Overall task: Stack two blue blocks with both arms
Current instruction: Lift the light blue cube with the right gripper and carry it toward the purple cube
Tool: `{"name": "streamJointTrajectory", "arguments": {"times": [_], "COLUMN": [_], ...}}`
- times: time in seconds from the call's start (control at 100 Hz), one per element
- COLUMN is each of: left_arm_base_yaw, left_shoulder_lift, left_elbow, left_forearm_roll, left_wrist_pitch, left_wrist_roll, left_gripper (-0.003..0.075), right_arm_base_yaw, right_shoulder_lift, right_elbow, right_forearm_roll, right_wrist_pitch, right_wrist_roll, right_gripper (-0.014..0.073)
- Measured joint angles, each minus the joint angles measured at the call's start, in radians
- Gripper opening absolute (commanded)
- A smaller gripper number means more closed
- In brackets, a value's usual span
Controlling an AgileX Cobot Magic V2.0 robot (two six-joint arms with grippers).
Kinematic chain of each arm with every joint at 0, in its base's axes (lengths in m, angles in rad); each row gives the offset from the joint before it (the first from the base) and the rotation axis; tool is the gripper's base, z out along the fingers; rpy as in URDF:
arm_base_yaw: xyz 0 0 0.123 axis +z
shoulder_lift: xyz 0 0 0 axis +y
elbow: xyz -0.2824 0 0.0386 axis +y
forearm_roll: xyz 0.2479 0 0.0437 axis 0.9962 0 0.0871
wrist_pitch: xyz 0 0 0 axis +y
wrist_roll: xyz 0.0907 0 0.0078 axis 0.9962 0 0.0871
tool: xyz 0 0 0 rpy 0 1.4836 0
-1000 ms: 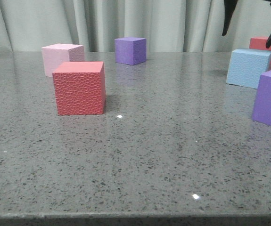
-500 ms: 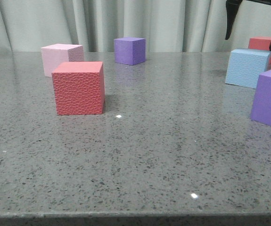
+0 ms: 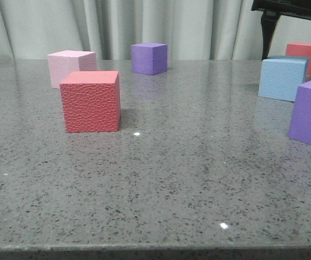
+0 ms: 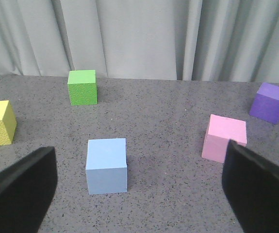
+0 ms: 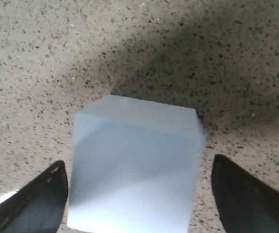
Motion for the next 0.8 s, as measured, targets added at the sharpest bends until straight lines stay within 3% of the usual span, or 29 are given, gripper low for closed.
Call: {"name": "streamJointTrajectory", "arguments": {"times": [0.18,0.25,0.44,0.51,0.8], "left_arm_base_yaw": [0.000,0.000,0.000,0.000,0.000], "left_shoulder_lift": [0.000,0.000,0.000,0.000,0.000], "left_elbow": [0.000,0.000,0.000,0.000,0.000], "left_forearm_roll": [0.000,0.000,0.000,0.000,0.000], "left_wrist_pitch": [0.000,0.000,0.000,0.000,0.000], "left_wrist_roll": [0.000,0.000,0.000,0.000,0.000], "left_gripper": [0.0662,0.0662,0.0662,0.0662,0.0662], "right_arm_base_yaw": [0.002,0.002,0.002,0.004,0.064], "right_shoulder_lift": [0.013,0.013,0.013,0.013,-0.044], "right_elbow": [0.011,0.011,0.011,0.011,0.011], "right_forearm_roll": [-0.013,-0.016,-0.018,-0.019,-0.033], "right_wrist_pitch": [0.008,0.008,0.008,0.008,0.010], "right_wrist_roll": [0.002,0.002,0.002,0.002,-0.058], "right_gripper": [0.0594,0.0551,0.0233,0.0167,0.0150]}}
